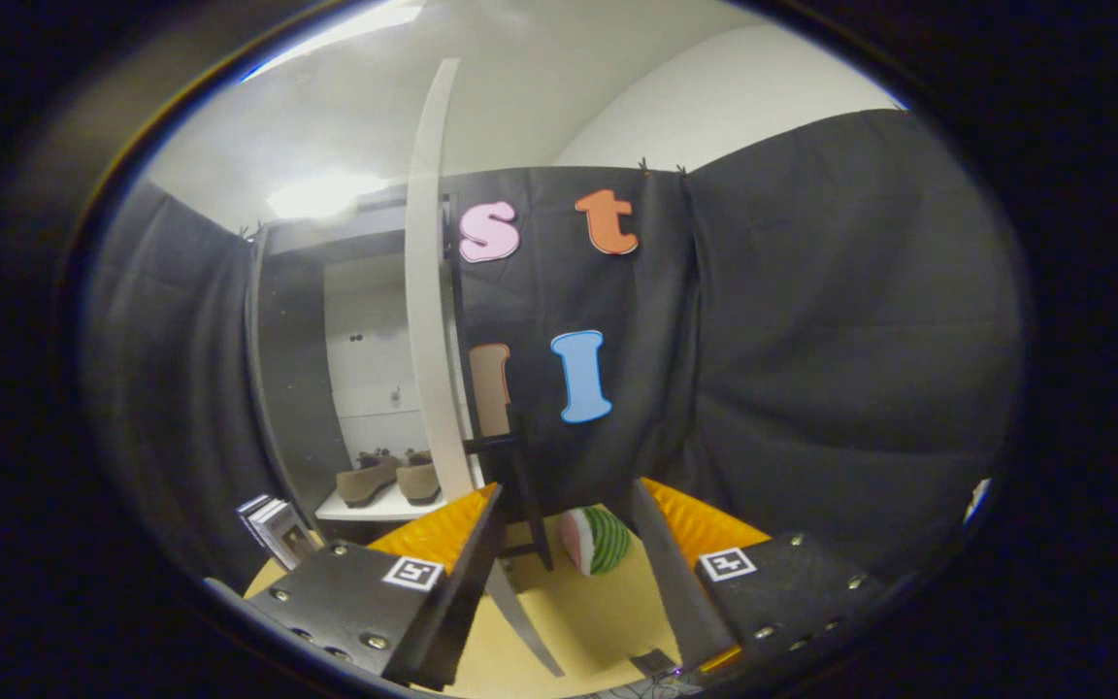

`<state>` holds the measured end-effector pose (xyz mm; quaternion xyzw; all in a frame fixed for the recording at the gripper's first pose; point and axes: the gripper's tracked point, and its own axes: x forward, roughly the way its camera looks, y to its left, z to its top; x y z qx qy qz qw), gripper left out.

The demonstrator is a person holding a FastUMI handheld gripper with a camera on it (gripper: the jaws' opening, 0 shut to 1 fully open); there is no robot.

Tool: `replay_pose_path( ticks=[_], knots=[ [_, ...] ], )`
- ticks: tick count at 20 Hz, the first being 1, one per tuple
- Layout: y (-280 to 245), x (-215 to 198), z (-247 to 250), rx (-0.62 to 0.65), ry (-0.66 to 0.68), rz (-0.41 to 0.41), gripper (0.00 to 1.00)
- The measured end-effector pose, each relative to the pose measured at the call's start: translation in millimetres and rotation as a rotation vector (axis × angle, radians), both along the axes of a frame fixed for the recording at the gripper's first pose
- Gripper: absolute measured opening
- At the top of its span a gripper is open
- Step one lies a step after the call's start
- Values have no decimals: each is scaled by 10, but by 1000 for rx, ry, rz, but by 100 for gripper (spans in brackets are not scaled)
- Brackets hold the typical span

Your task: Open the shoe cabinet door, grab the shoes and put them into the shoe cabinet, then close the shoe cabinet door.

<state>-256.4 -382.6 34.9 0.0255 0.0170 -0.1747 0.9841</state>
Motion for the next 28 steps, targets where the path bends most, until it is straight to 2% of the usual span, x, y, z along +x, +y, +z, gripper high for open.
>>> replay_pose_path(
  ticks=[6, 19, 28],
  knots=[
    [122, 47, -47, 23, 1, 55, 81],
    [1414, 432, -217, 63, 11, 412, 81],
    [2172, 890, -374, 99, 45, 560, 81]
  ],
)
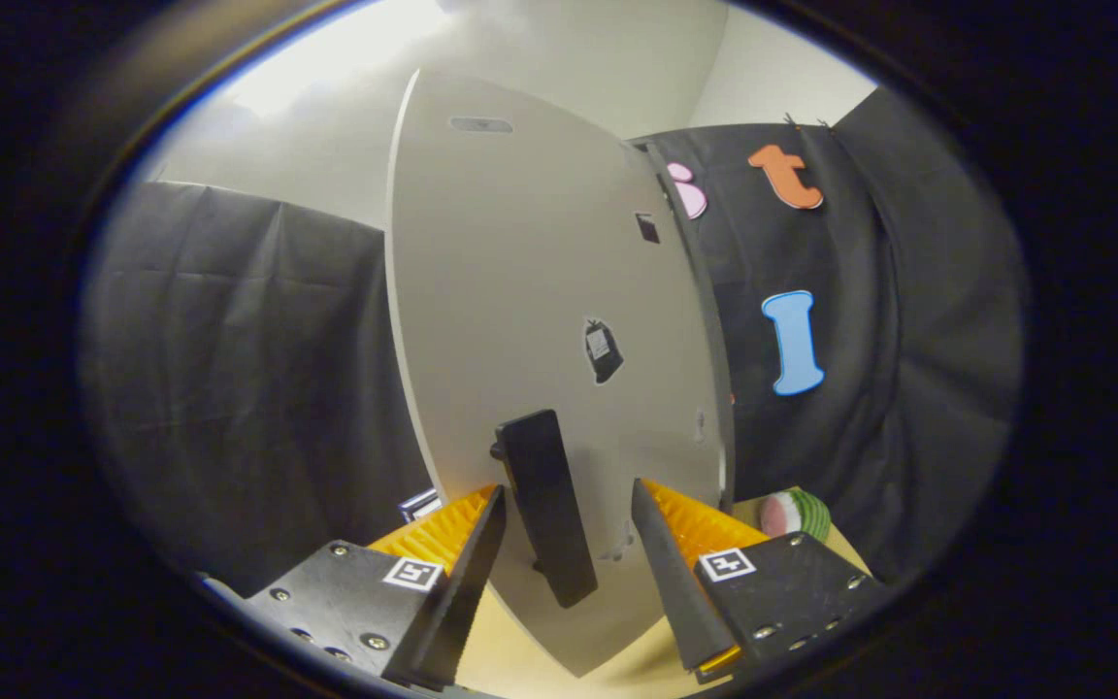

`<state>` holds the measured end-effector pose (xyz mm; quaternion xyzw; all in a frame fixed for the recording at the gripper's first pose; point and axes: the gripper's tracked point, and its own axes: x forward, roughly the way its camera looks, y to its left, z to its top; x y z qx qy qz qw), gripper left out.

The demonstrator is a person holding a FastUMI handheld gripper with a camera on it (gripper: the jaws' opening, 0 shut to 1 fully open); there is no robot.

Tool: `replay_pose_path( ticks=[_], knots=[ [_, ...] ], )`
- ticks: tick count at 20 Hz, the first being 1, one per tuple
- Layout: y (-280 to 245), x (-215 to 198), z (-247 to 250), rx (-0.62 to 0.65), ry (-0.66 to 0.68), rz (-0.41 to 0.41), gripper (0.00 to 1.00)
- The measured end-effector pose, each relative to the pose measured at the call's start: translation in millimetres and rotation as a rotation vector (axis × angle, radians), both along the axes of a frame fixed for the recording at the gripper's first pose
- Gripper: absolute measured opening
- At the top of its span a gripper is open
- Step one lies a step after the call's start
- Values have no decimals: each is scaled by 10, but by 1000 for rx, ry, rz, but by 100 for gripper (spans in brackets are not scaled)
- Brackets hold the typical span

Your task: Open the shoe cabinet door, grab the shoes and put them into the shoe cabinet, then close the shoe cabinet door.

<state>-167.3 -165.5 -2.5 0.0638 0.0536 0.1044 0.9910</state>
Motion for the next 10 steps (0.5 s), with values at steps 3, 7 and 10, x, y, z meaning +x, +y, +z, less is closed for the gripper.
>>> replay_pose_path(
  ticks=[3, 7, 10],
  knots=[
    [138, 194, -86, -3, 25, 23, 81],
    [357, 403, -128, 10, 37, 50, 82],
    [560, 538, -167, 3, 38, 54, 86]
  ],
)
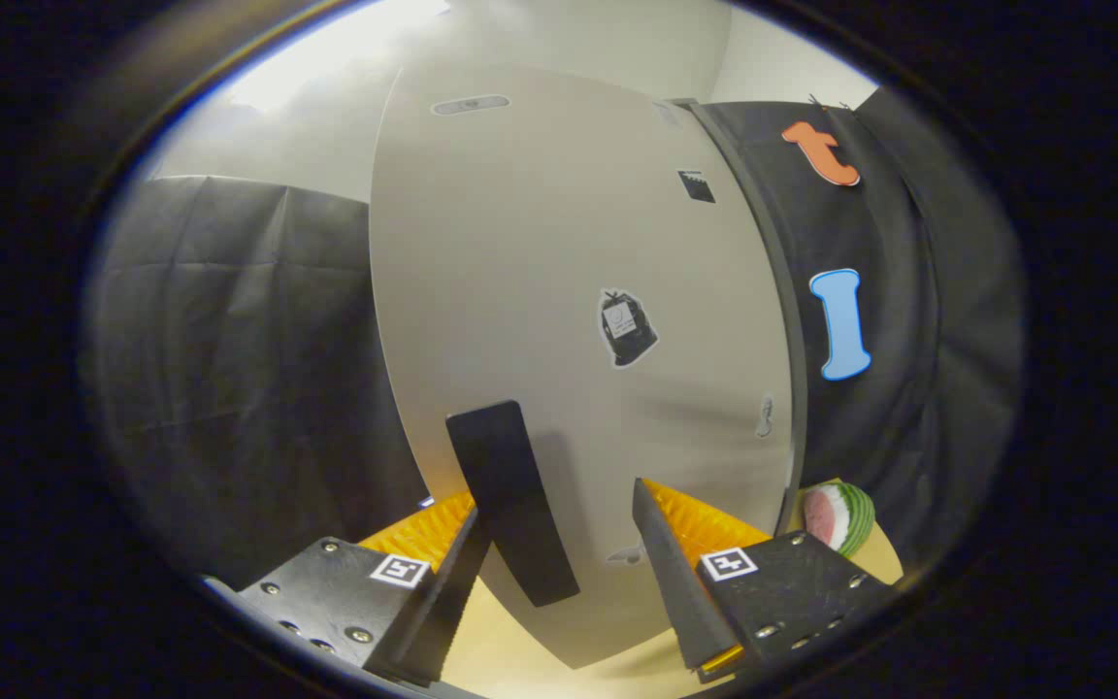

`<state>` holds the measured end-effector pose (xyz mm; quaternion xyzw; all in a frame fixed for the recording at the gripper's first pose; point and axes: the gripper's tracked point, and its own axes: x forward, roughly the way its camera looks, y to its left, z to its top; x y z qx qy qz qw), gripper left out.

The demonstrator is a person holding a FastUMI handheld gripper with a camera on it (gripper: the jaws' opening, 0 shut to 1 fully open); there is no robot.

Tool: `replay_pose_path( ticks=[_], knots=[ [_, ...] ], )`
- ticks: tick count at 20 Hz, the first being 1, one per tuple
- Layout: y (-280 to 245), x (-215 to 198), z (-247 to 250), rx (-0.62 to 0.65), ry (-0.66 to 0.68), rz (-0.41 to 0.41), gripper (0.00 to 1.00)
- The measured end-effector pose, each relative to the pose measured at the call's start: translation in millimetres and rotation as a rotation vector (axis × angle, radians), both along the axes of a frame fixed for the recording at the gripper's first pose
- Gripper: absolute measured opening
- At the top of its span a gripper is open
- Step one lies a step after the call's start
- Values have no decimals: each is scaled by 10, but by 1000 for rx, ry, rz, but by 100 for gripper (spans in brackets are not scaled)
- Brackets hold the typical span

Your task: Open the shoe cabinet door, grab the shoes and put them into the shoe cabinet, then close the shoe cabinet door.

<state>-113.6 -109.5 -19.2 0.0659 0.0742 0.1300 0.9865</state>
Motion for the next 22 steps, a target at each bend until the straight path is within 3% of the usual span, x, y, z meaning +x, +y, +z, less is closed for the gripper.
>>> replay_pose_path(
  ticks=[6, 22],
  knots=[
    [324, 413, -86, 5, 13, 12, 95],
    [728, 1174, -130, -15, -8, -76, 95]
  ],
)
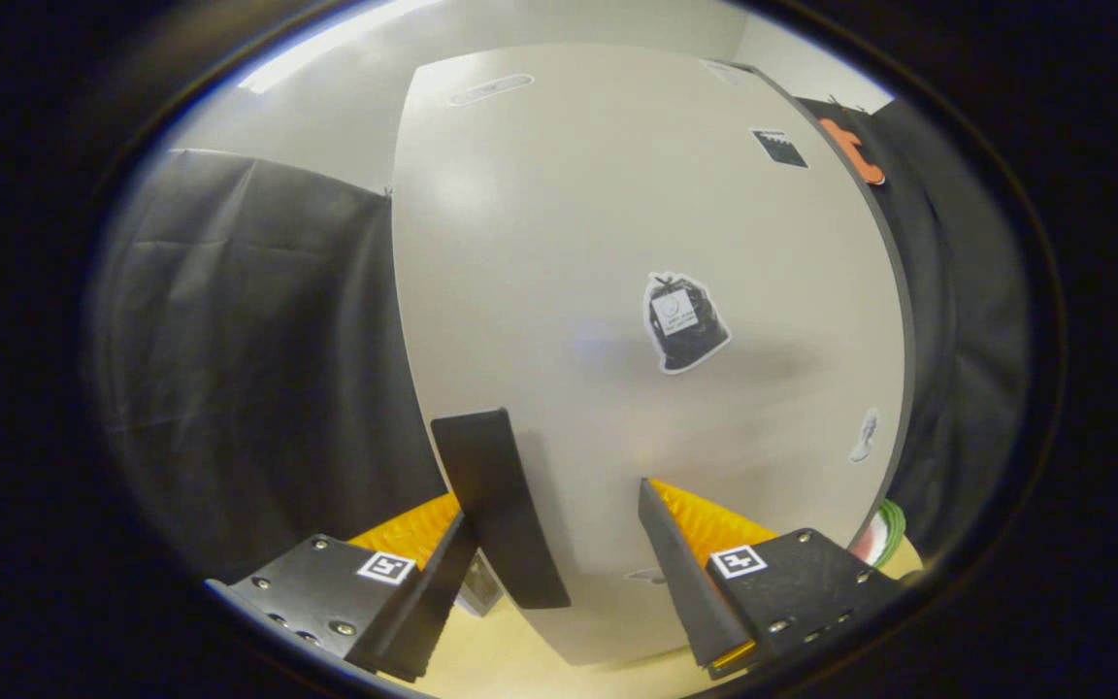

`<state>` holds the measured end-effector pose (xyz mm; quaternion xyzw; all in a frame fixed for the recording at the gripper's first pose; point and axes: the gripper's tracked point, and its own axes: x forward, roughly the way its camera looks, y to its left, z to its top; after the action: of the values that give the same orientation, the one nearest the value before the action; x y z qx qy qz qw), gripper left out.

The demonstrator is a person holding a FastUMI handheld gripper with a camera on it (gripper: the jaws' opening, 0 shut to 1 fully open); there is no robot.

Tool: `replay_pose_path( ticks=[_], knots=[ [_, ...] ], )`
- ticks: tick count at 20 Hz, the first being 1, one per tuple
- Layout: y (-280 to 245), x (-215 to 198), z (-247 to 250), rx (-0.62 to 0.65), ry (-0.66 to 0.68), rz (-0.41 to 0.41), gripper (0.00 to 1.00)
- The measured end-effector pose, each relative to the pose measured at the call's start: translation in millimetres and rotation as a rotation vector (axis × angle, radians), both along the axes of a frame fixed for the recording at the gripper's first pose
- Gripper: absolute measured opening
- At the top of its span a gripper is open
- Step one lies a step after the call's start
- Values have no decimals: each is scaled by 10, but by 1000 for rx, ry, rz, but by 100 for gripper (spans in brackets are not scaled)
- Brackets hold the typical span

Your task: Open the shoe cabinet door, grab the shoes and put them into the shoe cabinet, then close the shoe cabinet door.

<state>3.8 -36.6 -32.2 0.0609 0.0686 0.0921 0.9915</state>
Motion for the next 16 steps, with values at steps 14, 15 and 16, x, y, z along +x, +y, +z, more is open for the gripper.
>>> replay_pose_path(
  ticks=[14, 15, 16],
  knots=[
    [49, 360, -29, -20, -27, -114, 96],
    [53, 372, -26, -23, -27, -117, 96],
    [55, 387, -27, -28, -27, -120, 96]
  ],
)
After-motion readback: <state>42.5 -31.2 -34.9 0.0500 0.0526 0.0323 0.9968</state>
